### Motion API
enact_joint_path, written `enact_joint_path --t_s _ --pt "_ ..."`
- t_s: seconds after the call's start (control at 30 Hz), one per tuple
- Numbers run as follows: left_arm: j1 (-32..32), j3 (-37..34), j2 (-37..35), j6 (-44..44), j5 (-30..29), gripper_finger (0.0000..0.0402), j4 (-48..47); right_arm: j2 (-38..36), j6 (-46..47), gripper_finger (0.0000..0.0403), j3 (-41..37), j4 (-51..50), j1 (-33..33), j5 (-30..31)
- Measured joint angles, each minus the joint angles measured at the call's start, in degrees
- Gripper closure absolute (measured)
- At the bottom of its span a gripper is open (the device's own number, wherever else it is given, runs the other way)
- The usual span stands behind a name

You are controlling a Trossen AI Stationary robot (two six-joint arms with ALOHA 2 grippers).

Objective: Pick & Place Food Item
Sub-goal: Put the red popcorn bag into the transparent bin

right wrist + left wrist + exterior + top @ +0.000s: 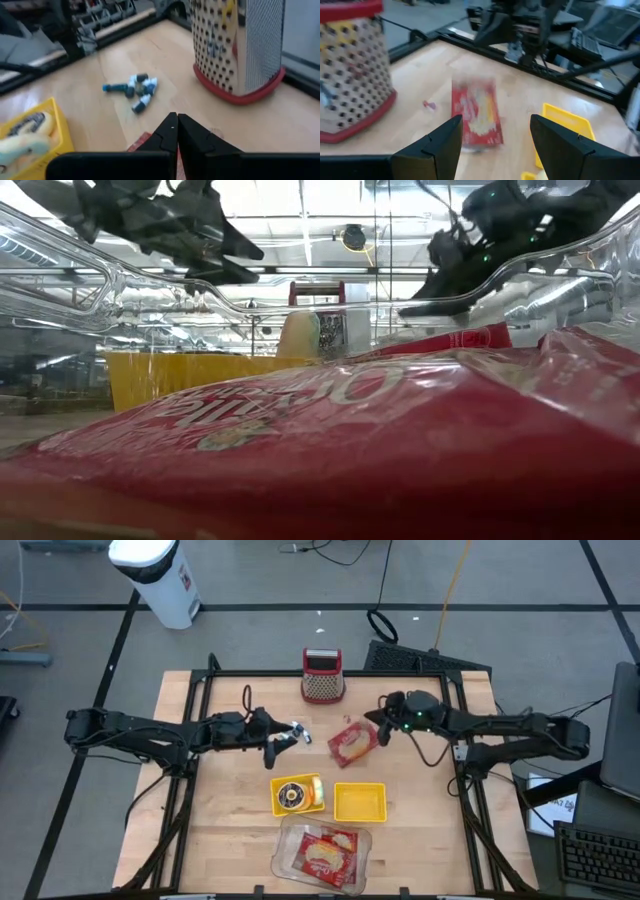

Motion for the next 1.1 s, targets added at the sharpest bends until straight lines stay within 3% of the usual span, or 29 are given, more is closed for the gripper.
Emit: enact_joint_path --t_s 0.2,0.4,0.6,0.73,0.83,1.0,1.1 --pt "0.0 0.0 0.0 0.3 -2.3 0.0167 2.7 -1.6 -3.0 0.0403 0.0 -0.1 0.0 0.8" --pt "0.0 0.0 0.0 0.2 -2.3 0.0167 2.7 -1.3 -7.2 0.0381 -0.9 -0.9 1.5 -5.1" --pt "0.2 0.0 0.0 0.3 -2.7 0.0167 2.6 2.2 -17.9 0.0278 -1.2 0.7 7.2 -5.1" --pt "0.2 0.0 0.0 0.2 -3.7 0.0167 2.6 9.6 -21.6 0.0191 1.4 -2.7 10.4 -5.0" --pt "0.2 0.0 0.0 -0.2 -3.8 0.0167 2.6 15.7 -26.8 0.0152 3.5 -5.6 12.2 -4.9" --pt "0.2 0.0 0.0 -1.4 -3.8 0.0167 2.7 23.5 -34.4 0.0148 6.0 -5.5 14.0 -4.1" --pt "0.2 0.0 0.0 -1.7 -3.8 0.0167 2.6 26.2 -38.8 0.0165 6.5 -5.7 14.7 1.8"
